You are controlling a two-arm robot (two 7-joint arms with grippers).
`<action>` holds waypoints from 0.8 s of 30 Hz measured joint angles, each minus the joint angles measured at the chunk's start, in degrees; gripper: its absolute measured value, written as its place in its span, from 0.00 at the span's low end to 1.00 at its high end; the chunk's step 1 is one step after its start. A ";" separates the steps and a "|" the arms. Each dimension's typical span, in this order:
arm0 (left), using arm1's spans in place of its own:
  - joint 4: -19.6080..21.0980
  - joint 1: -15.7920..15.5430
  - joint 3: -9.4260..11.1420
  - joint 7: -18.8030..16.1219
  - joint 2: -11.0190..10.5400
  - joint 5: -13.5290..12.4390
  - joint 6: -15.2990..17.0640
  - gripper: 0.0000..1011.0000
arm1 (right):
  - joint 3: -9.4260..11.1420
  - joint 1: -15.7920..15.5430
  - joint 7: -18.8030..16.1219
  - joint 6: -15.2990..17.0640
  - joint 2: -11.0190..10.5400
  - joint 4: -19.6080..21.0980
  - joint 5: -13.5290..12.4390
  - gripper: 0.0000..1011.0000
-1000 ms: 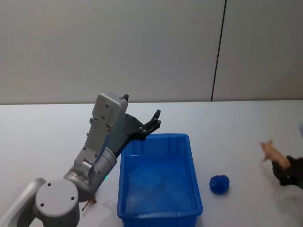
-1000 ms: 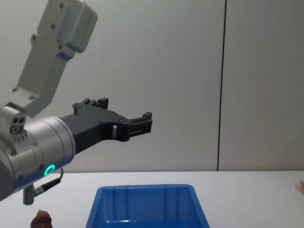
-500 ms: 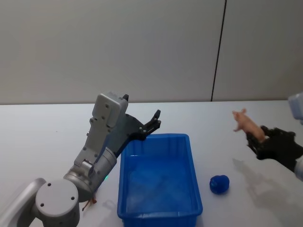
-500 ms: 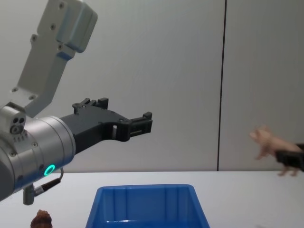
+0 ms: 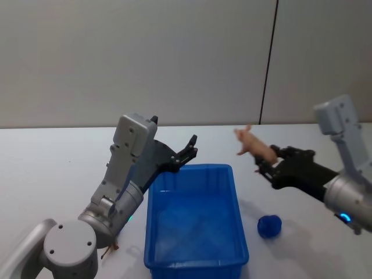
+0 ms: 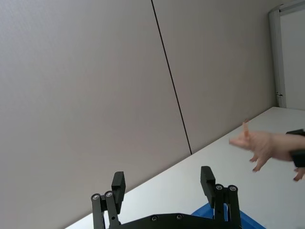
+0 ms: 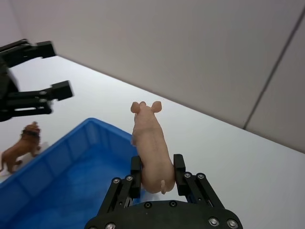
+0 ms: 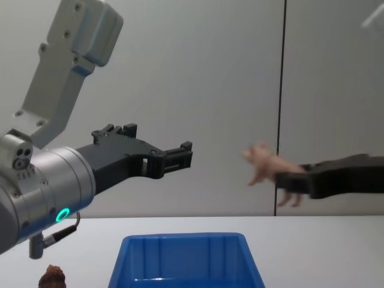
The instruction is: Pick up the two dolls from the table and place them into the box.
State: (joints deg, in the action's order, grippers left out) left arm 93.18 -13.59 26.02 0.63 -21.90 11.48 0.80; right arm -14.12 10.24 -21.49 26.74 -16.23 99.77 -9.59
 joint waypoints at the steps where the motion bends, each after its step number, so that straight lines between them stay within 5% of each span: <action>1: 0.00 0.00 0.00 0.00 0.00 0.00 0.00 0.99 | -0.32 0.38 -0.70 0.21 0.31 -0.33 0.27 0.38; 10: 0.00 0.00 0.00 0.00 0.00 0.00 0.00 0.99 | -3.84 4.23 -6.75 3.83 3.57 -4.86 4.59 0.38; 24: 0.00 0.00 0.00 0.00 0.00 0.00 0.00 0.99 | -6.29 6.71 -7.04 7.47 5.87 -9.65 9.44 0.38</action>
State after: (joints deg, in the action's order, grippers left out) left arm 93.17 -13.59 26.02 0.63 -21.89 11.48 0.79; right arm -20.41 16.95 -28.53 34.21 -10.36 90.12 -0.15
